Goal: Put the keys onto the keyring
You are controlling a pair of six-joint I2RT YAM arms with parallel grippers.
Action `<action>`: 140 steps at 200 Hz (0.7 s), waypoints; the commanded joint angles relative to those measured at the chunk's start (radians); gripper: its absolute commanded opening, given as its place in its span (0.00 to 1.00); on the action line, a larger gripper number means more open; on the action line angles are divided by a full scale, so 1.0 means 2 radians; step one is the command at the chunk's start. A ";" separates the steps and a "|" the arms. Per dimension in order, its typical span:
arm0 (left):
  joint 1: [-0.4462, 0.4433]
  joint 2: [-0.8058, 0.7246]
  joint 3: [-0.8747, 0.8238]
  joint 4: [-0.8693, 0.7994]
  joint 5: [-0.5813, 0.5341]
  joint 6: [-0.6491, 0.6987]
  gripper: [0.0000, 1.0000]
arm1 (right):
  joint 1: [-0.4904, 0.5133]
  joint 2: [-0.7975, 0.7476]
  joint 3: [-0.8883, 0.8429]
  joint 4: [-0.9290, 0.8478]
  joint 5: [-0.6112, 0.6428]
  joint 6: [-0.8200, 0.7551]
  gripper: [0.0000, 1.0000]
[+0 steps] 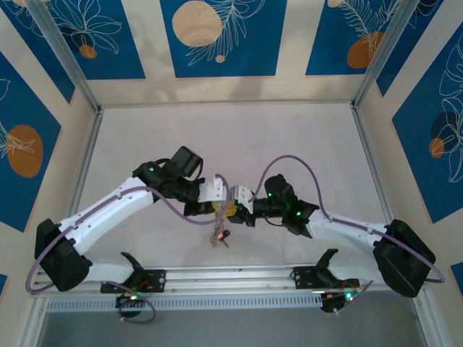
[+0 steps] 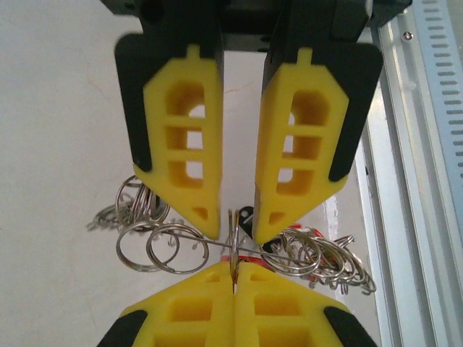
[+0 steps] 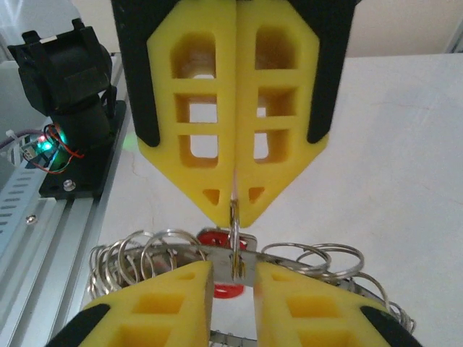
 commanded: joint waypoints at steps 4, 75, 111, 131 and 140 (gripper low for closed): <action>-0.007 0.003 0.016 0.002 0.031 0.012 0.00 | -0.001 0.004 0.013 0.021 -0.018 0.023 0.21; -0.006 -0.020 -0.011 0.032 0.065 0.019 0.11 | -0.001 -0.003 -0.030 0.117 -0.027 0.022 0.00; 0.005 -0.076 -0.067 0.058 0.060 0.017 0.27 | -0.003 -0.010 -0.059 0.189 -0.014 0.038 0.00; 0.007 -0.102 -0.098 0.095 0.058 0.008 0.30 | -0.001 -0.013 -0.064 0.211 -0.022 0.042 0.00; 0.008 -0.108 -0.105 0.105 0.063 0.007 0.30 | -0.001 -0.010 -0.070 0.230 -0.027 0.041 0.00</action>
